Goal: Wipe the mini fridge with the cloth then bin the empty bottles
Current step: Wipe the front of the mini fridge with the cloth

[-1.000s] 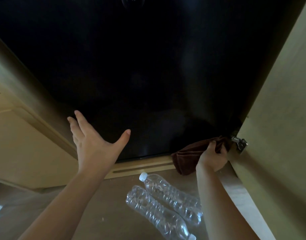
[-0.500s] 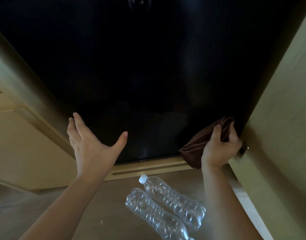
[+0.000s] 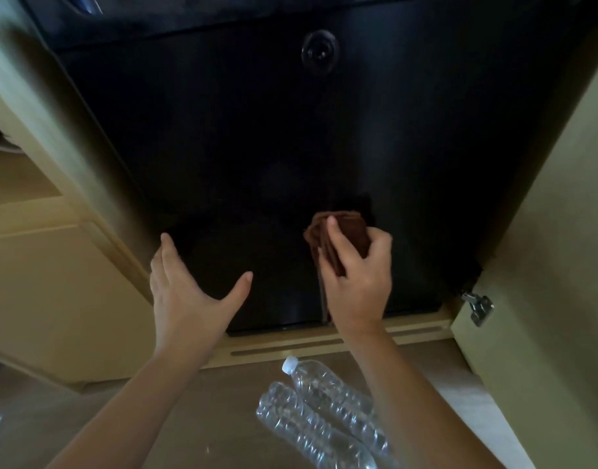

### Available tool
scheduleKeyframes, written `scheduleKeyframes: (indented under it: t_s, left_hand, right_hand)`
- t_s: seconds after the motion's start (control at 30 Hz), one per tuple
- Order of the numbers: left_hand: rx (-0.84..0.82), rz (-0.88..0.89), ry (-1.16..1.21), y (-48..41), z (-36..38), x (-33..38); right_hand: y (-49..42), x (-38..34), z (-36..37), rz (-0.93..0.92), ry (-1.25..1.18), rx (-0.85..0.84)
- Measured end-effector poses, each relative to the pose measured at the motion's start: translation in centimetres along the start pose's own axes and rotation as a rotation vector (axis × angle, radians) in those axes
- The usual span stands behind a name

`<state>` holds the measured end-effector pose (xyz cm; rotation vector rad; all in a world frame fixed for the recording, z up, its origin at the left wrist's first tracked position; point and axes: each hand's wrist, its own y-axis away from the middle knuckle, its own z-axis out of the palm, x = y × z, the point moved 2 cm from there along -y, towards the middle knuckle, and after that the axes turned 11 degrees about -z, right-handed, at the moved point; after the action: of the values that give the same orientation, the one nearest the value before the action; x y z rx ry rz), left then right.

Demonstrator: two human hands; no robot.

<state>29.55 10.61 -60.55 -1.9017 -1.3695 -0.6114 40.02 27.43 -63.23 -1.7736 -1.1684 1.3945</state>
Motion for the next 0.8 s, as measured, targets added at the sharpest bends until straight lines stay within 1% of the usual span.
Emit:
scheduleKeyframes:
  t_s: [0.1,0.2,0.27,0.33,0.4,0.5,0.57,0.67,0.73,0.8]
  left_hand:
    - [0.046,-0.005,0.013,-1.3,-0.8,0.0]
    - [0.052,0.017,0.001,-1.9,-1.0,0.0]
    - [0.037,0.005,0.009,-1.8,-0.6,0.1]
    - [0.018,-0.002,0.021,-1.6,-0.4,0.1]
    - [0.025,0.027,0.043,-1.8,-0.4,0.0]
    - [0.041,0.065,0.065,-2.2,-0.3,-0.6]
    - [0.032,0.073,0.078,-2.3,-0.2,-0.7]
    - [-0.020,0.079,0.098,-2.5,-0.7,-1.0]
    - [-0.033,0.100,0.096,-2.7,-1.0,-1.4]
    - [-0.025,0.124,0.075,-2.8,-1.0,-1.7]
  right_hand:
    - [-0.5,2.3,-1.9,0.092,-0.014,0.040]
    - [-0.8,2.9,-2.8,0.084,-0.038,0.015]
    - [-1.0,2.9,-3.0,0.127,-0.043,0.025]
    - [-1.1,2.9,-2.9,0.223,-0.040,0.127]
    - [-1.3,2.7,-2.4,0.297,-0.056,0.304]
    - [-0.9,1.7,-0.7,0.333,-0.100,0.544]
    - [-1.0,1.2,0.2,0.349,-0.072,0.616]
    - [-1.1,0.5,1.2,0.374,0.048,0.633]
    - [-0.5,-1.2,2.8,0.371,0.074,0.571]
    - [0.6,-3.4,4.9,0.337,0.087,0.474]
